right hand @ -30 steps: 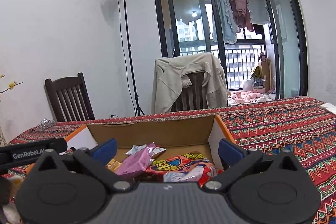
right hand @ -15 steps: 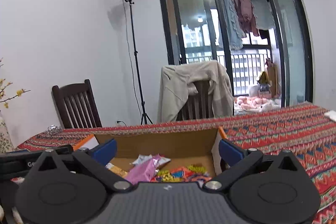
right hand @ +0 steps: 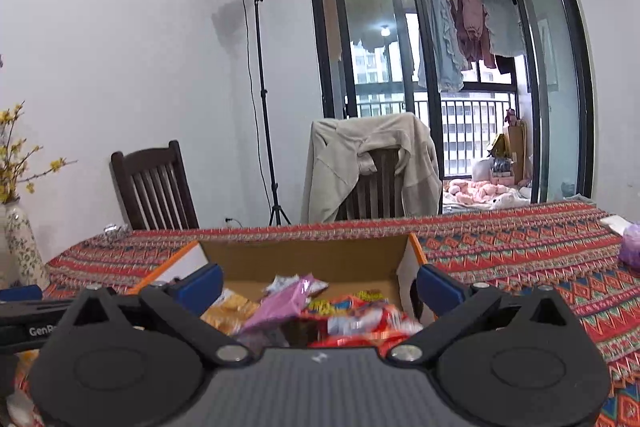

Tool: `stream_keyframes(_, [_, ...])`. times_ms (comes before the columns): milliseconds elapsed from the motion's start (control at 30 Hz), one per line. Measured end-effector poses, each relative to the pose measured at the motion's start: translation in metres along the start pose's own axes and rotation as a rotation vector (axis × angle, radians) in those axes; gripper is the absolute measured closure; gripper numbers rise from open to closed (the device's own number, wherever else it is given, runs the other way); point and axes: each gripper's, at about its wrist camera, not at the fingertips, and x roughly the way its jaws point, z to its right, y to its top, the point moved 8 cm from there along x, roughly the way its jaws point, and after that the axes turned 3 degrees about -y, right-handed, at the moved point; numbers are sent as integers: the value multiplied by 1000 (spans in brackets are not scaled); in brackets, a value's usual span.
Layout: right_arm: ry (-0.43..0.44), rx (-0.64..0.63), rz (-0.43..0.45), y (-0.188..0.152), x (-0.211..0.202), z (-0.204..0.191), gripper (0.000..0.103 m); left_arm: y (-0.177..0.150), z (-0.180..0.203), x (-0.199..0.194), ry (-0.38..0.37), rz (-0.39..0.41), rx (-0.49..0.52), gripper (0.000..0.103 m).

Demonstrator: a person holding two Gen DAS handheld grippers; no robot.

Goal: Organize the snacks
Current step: 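Withdraw both open tools from the box back to the snack pile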

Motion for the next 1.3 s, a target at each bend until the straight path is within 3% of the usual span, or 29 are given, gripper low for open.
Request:
stream_keyframes(567, [9, -45, -158, -77, -45, -8, 0, -68, -53, -43, -46, -102, 5, 0])
stream_keyframes(800, [34, -31, -224, -102, -49, -9, 0, -84, -75, -33, -44, -146, -101, 0])
stream_keyframes(1067, [24, -23, -262, -107, -45, -9, 0, -83, -73, -38, -77, -126, -110, 0])
stream_keyframes(1300, [19, -72, -279, -97, -26, -34, 0, -84, -75, -36, -93, -133, -129, 0])
